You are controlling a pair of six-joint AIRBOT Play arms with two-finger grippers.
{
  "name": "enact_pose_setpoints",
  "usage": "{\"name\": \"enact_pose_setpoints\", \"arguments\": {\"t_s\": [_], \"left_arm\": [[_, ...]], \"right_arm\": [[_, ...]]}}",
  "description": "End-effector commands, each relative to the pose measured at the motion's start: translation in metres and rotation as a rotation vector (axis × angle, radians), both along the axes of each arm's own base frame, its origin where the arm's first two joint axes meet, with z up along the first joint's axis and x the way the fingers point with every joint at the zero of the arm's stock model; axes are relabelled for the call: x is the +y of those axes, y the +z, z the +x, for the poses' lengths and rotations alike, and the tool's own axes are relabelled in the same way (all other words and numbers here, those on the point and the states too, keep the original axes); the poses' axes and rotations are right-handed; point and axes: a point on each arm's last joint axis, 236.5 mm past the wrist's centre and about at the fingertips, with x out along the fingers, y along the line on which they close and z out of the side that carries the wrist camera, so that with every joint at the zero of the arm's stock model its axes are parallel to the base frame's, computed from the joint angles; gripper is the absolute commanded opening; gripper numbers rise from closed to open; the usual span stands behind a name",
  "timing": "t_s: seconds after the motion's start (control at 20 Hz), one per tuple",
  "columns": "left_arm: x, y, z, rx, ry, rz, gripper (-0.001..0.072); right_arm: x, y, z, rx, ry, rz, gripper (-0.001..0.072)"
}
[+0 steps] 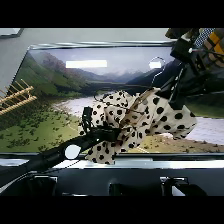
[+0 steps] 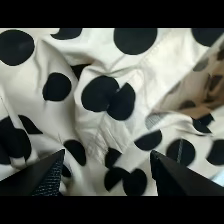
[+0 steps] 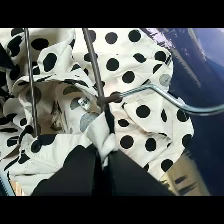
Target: Fold the clothes and pants, and hang the long-sleeved shirts on hangers.
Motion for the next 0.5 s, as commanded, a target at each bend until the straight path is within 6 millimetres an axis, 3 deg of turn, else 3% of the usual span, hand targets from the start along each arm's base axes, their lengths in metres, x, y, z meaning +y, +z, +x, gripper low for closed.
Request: {"name": "enact_pose_setpoints", "arguments": {"t_s": [0.0,0.25,0.4,0.45], "left_arm": [[-0.005,-0.003,0.007,-0.038,0.021,0.005,0.0612],[-0.03,-0.002,0.021,-0.058,0.003,0.014,0.0584],[-0.035,-0.007,0.027,-0.054,0.009,0.022,0.003],[-0.032,-0.006,0.031,-0.054,0.017,0.02,0.0019]], "right_arm": [[0.0,0.0,0.0,0.009,-0.013,0.007,0.0028],[0.0,0.0,0.0,0.023,-0.031,0.017,0.0028],[0.0,0.0,0.0,0.022,-0.031,0.016,0.0028],[-0.001,0.0,0.0,0.023,-0.033,0.013,0.0028]]}}
